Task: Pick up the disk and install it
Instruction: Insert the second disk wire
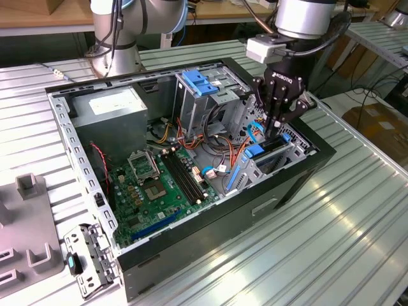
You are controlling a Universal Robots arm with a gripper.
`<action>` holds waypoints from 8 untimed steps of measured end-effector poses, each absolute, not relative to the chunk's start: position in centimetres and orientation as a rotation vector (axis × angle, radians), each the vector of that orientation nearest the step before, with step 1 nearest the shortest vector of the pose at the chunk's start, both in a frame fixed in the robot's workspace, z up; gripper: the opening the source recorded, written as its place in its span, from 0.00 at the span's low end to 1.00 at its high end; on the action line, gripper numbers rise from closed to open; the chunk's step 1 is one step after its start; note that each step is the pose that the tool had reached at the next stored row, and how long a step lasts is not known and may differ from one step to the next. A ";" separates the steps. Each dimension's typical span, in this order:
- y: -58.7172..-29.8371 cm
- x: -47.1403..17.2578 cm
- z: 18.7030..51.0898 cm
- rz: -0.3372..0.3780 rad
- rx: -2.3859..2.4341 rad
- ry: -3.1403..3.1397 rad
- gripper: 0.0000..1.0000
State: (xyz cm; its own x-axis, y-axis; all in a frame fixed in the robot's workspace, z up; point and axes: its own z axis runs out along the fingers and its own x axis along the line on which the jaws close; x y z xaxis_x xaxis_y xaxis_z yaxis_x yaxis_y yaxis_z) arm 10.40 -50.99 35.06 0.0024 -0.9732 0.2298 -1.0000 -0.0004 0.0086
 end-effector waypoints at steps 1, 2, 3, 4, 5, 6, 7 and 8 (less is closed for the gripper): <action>-51.2 10.4 35.0 0.235 2.099 -2.097 0.16; -51.4 10.3 35.0 0.231 2.106 -2.105 0.16; -51.6 10.2 35.0 0.222 2.114 -2.114 0.16; -51.7 10.2 35.0 0.215 2.120 -2.120 0.16; -51.8 10.2 35.0 0.200 2.130 -2.131 0.16; -51.9 10.2 35.0 0.193 2.136 -2.137 0.16; -52.2 10.1 35.0 0.180 2.145 -2.147 0.16; -52.5 10.1 35.0 0.162 2.157 -2.160 0.16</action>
